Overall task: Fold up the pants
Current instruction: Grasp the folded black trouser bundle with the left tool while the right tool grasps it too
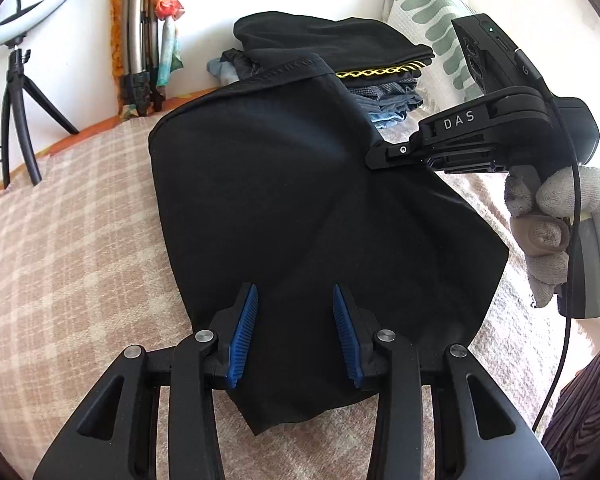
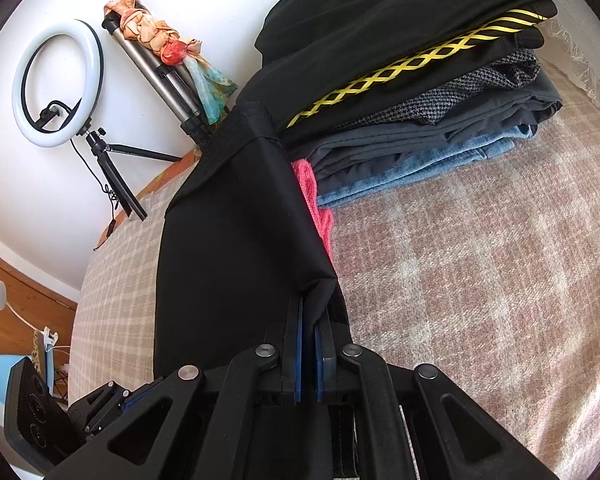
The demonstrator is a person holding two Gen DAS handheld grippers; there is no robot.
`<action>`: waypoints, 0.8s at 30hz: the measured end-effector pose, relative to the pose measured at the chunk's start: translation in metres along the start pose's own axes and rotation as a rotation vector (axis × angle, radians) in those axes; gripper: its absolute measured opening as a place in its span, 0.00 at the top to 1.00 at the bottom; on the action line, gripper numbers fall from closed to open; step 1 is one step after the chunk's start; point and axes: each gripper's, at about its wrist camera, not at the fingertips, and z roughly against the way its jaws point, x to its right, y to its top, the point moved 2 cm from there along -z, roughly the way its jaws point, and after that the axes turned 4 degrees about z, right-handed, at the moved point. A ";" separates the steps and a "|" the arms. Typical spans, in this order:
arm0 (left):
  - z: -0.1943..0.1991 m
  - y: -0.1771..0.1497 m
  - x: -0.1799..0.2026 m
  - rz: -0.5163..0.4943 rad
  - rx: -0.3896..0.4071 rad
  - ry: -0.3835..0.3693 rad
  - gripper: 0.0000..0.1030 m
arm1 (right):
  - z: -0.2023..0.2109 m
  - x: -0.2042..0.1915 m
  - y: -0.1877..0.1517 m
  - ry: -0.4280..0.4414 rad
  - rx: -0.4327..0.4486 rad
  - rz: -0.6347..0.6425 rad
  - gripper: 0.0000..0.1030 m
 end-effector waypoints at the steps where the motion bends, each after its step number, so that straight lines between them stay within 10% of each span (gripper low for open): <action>1: 0.000 0.000 0.000 0.003 -0.002 -0.001 0.64 | 0.000 0.000 0.000 -0.008 0.000 0.005 0.98; 13: 0.003 0.005 -0.006 0.055 -0.010 -0.015 0.64 | 0.052 -0.035 0.020 -0.107 0.179 0.193 0.65; 17: 0.015 0.017 -0.021 0.127 0.014 -0.031 0.61 | 0.037 -0.040 0.023 -0.074 0.108 0.251 0.39; 24: 0.014 0.033 -0.065 0.293 0.016 -0.073 0.53 | 0.011 -0.006 0.014 0.012 0.011 0.149 0.38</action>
